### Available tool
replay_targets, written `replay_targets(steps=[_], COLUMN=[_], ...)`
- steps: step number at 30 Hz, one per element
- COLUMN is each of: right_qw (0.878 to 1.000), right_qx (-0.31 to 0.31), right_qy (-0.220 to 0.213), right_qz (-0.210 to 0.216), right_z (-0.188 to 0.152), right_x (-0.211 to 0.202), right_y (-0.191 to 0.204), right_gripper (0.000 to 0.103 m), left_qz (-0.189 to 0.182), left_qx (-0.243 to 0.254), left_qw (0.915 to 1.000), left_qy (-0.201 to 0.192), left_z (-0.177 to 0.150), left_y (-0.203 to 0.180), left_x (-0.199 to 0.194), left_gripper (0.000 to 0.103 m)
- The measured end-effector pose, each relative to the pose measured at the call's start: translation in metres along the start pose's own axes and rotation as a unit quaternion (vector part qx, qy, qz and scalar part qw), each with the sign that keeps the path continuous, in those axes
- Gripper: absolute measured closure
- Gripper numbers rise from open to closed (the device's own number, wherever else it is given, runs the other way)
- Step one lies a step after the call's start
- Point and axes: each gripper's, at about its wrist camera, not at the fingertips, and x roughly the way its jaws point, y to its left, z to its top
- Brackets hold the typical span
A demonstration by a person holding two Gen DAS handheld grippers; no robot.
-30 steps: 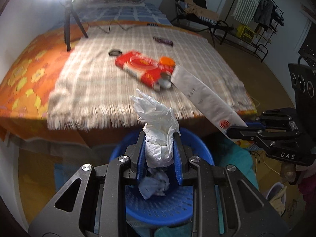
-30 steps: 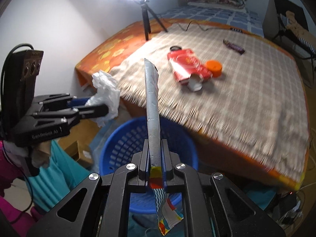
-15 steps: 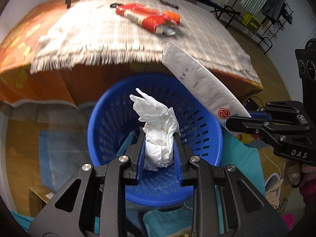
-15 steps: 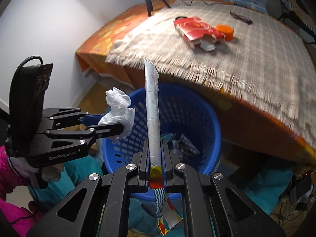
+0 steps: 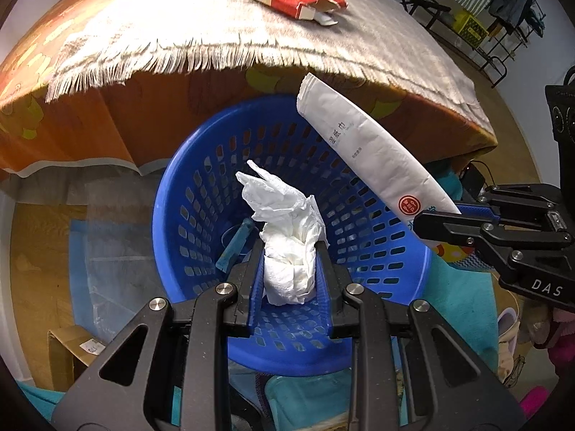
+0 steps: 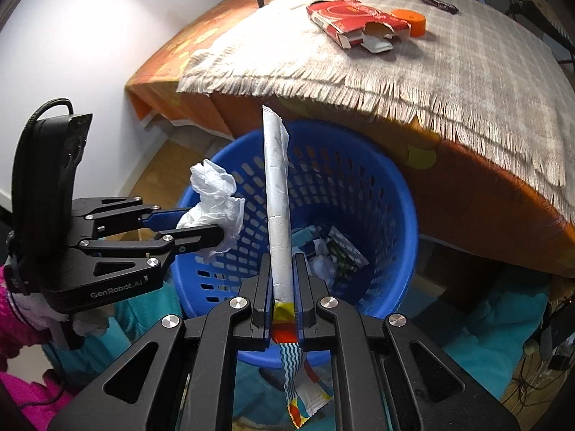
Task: Collect trash
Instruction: 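Open the right tool to drop the wrapper while the left tool drops the tissue into the basket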
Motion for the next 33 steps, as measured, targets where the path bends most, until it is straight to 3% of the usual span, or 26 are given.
replay_targets(steps=[10, 12, 14, 15, 17, 18, 23, 27, 33], right_qw=[1.000, 1.000, 1.000, 1.000, 0.999, 0.999, 0.999, 0.999, 0.998], right_qx=[0.013, 0.017, 0.022, 0.024, 0.028, 0.029, 0.032, 0.033, 0.033], right_qy=[0.008, 0.008, 0.010, 0.010, 0.007, 0.004, 0.007, 0.009, 0.006], right_qz=[-0.005, -0.007, -0.012, -0.015, -0.021, -0.022, -0.033, -0.042, -0.050], right_z=[-0.001, -0.001, 0.000, 0.000, 0.000, 0.000, 0.000, 0.000, -0.001], right_x=[0.014, 0.016, 0.016, 0.017, 0.016, 0.015, 0.014, 0.013, 0.012], right_y=[-0.004, -0.005, -0.007, -0.007, -0.010, -0.010, -0.014, -0.016, -0.015], right_gripper=[0.095, 0.095, 0.086, 0.081, 0.055, 0.051, 0.050, 0.050, 0.041], left_qz=[0.016, 0.021, 0.028, 0.032, 0.037, 0.039, 0.045, 0.048, 0.054], left_qx=[-0.005, -0.007, -0.008, -0.009, -0.010, -0.010, -0.010, -0.010, -0.007], left_qw=[0.9998, 0.9997, 0.9995, 0.9994, 0.9993, 0.9992, 0.9989, 0.9988, 0.9984], left_qy=[0.008, 0.008, 0.008, 0.007, 0.001, -0.003, -0.004, -0.006, -0.012], left_z=[0.002, 0.002, 0.002, 0.002, 0.002, 0.002, 0.004, 0.005, 0.005], left_y=[0.006, 0.008, 0.008, 0.009, 0.010, 0.011, 0.012, 0.013, 0.010], left_x=[0.008, 0.009, 0.010, 0.010, 0.009, 0.008, 0.007, 0.008, 0.005], left_gripper=[0.077, 0.069, 0.063, 0.053, 0.042, 0.042, 0.041, 0.031, 0.027])
